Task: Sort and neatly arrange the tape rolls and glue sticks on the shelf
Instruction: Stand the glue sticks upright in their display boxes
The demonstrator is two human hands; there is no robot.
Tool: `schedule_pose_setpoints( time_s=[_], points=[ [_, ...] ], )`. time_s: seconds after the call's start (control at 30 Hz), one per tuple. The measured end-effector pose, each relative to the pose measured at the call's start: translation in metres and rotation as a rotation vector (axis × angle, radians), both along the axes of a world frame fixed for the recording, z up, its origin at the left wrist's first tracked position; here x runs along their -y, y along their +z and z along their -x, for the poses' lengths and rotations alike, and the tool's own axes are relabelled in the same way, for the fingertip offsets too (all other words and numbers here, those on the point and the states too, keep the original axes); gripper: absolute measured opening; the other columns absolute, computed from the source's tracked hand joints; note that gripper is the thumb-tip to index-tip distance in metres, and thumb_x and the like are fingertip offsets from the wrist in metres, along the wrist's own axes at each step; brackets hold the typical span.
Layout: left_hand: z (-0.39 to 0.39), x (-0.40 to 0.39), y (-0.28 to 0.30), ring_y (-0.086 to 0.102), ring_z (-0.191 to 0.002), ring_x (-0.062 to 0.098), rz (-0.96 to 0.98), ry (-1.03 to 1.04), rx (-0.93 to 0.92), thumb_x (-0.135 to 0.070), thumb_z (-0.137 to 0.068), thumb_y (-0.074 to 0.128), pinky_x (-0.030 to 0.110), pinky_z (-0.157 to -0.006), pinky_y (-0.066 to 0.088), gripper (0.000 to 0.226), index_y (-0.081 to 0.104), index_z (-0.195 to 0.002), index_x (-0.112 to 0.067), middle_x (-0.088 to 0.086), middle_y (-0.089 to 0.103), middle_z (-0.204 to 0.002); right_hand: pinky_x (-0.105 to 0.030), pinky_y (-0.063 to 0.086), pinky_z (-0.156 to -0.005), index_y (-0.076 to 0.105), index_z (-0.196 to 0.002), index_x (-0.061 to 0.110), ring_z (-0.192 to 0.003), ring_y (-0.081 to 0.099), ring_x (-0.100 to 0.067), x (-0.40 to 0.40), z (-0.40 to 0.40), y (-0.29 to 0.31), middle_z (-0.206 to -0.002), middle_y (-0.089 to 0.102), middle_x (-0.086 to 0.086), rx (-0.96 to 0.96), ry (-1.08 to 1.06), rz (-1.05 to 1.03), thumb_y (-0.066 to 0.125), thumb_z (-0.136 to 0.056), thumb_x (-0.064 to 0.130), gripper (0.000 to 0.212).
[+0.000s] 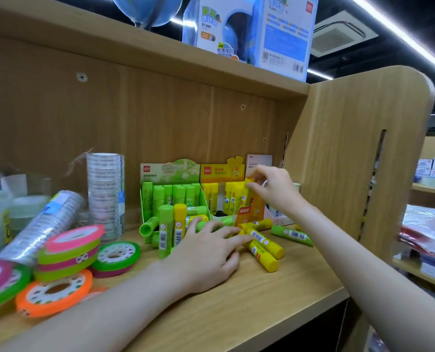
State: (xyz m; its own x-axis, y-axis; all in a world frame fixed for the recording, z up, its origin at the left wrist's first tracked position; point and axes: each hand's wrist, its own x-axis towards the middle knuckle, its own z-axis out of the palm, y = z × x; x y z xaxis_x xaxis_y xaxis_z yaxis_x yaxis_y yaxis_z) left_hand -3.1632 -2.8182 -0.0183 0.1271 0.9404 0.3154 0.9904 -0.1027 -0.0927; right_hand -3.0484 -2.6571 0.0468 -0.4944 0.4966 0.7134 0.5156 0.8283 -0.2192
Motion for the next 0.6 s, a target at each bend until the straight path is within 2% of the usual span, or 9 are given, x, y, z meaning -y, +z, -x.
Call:
schedule_pose_setpoints(
  time_s=[0.07, 0.1, 0.2, 0.3, 0.37, 0.43, 0.5, 0.6],
  points=[
    [0.000, 0.000, 0.000, 0.014, -0.140, 0.014, 0.000, 0.002, -0.004, -0.040, -0.099, 0.024, 0.049, -0.115, -0.001, 0.046, 0.016, -0.143, -0.046, -0.014, 0.021, -0.152, -0.025, 0.037, -0.087, 0.067, -0.105, 0.009, -0.101, 0.049, -0.021, -0.002, 0.004, -0.006, -0.106, 0.059, -0.008, 0.126, -0.053, -0.013, 0.060, -0.089, 0.017, 0.019],
    [-0.001, 0.000, 0.000, 0.013, -0.141, 0.015, -0.001, 0.003, -0.004, -0.039, -0.099, 0.024, 0.049, -0.115, 0.000, 0.046, 0.016, -0.143, -0.046, -0.014, 0.021, -0.153, -0.028, 0.034, -0.089, 0.066, -0.107, 0.010, -0.105, 0.045, -0.023, -0.001, 0.006, -0.008, -0.108, 0.055, -0.009, 0.136, -0.075, -0.009, 0.058, -0.090, 0.018, 0.020],
    [-0.001, 0.000, 0.000, 0.013, -0.141, 0.015, 0.001, 0.003, -0.004, -0.039, -0.099, 0.024, 0.049, -0.115, 0.000, 0.045, 0.017, -0.143, -0.046, -0.014, 0.021, -0.153, -0.032, 0.033, -0.092, 0.066, -0.109, 0.012, -0.110, 0.041, -0.026, -0.001, 0.006, -0.011, -0.111, 0.051, -0.010, 0.108, -0.089, 0.001, 0.059, -0.090, 0.020, 0.022],
    [0.000, 0.000, 0.000, 0.013, -0.141, 0.014, 0.001, 0.003, -0.006, -0.039, -0.099, 0.024, 0.050, -0.115, 0.000, 0.046, 0.017, -0.143, -0.045, -0.013, 0.021, -0.153, -0.038, 0.034, -0.096, 0.059, -0.115, 0.015, -0.113, 0.040, -0.024, -0.002, 0.004, -0.018, -0.116, 0.055, -0.004, 0.189, -0.090, -0.006, 0.063, -0.087, 0.021, 0.030],
    [0.000, 0.000, 0.000, 0.012, -0.141, 0.013, 0.006, 0.006, -0.002, -0.039, -0.098, 0.024, 0.050, -0.115, 0.000, 0.046, 0.017, -0.143, -0.045, -0.013, 0.021, -0.153, -0.037, 0.035, -0.093, 0.057, -0.111, 0.014, -0.108, 0.042, -0.020, -0.001, 0.001, -0.026, -0.107, 0.060, 0.001, 0.081, -0.015, -0.004, 0.064, -0.085, 0.014, 0.028],
    [-0.001, 0.000, 0.000, 0.013, -0.141, 0.014, 0.006, 0.003, 0.001, -0.039, -0.098, 0.024, 0.050, -0.115, -0.001, 0.046, 0.017, -0.143, -0.045, -0.013, 0.021, -0.153, -0.029, 0.037, -0.084, 0.057, -0.103, 0.014, -0.101, 0.045, -0.016, 0.002, -0.004, -0.024, -0.092, 0.058, 0.008, -0.204, 0.093, 0.065, 0.064, -0.084, 0.009, 0.021],
    [0.000, 0.000, 0.000, 0.013, -0.141, 0.015, 0.002, -0.001, -0.001, -0.039, -0.099, 0.024, 0.049, -0.115, 0.000, 0.045, 0.018, -0.143, -0.045, -0.012, 0.022, -0.152, -0.027, 0.042, -0.078, 0.054, -0.096, 0.015, -0.094, 0.052, -0.014, 0.004, -0.007, -0.016, -0.087, 0.056, 0.010, -0.435, 0.206, 0.197, 0.062, -0.084, 0.006, 0.017],
    [-0.001, -0.001, 0.000, 0.013, -0.141, 0.014, 0.003, -0.002, 0.006, -0.039, -0.099, 0.024, 0.050, -0.115, 0.000, 0.045, 0.017, -0.143, -0.046, -0.013, 0.022, -0.152, -0.024, 0.045, -0.072, 0.050, -0.087, 0.019, -0.080, 0.053, -0.010, 0.008, -0.006, -0.012, -0.082, 0.054, 0.007, -0.455, 0.255, 0.260, 0.061, -0.082, 0.000, 0.022]
  ],
)
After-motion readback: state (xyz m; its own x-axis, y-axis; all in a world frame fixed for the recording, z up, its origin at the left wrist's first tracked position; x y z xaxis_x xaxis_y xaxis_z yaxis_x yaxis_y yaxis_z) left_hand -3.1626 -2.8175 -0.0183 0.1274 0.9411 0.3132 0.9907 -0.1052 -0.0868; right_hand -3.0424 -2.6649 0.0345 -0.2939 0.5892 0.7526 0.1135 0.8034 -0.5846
